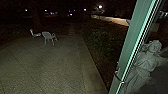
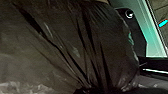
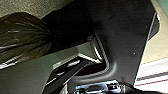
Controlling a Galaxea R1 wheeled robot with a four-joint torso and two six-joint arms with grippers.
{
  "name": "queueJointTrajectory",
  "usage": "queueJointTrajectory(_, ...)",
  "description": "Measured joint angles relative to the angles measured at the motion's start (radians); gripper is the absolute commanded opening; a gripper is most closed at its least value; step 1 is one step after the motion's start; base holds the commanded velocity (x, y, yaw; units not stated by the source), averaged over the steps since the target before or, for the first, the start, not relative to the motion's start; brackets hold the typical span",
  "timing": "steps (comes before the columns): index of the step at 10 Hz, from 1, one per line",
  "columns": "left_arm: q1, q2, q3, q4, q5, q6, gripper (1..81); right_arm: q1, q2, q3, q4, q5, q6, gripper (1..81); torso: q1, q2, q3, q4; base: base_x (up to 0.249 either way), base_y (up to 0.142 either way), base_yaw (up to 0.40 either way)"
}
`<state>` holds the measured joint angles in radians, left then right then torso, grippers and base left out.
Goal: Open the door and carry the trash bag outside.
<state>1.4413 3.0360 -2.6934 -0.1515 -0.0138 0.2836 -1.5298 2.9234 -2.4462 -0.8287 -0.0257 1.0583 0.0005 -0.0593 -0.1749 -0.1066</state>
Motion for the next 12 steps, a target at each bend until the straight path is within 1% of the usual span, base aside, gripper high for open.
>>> queueJointTrajectory(1,0.008,0.002,0.000,0.000,0.002,0.000,1.0,-0.005,-0.003,0.000,0.000,-0.001,0.000,81.1,-0.001,0.000,0.000,0.000,0.078,0.074,0.000)
queueJointTrajectory(9,0.000,0.001,-0.002,0.000,0.003,0.000,1.0,-0.003,-0.002,-0.017,0.002,0.000,-0.015,81.1,-0.001,-0.001,0.000,0.000,0.073,0.000,0.000)
queueJointTrajectory(12,-0.004,0.001,-0.002,0.000,0.002,0.000,1.0,0.011,-0.002,-0.036,0.005,0.000,-0.015,81.1,0.000,-0.001,0.000,0.000,0.000,0.000,0.000)
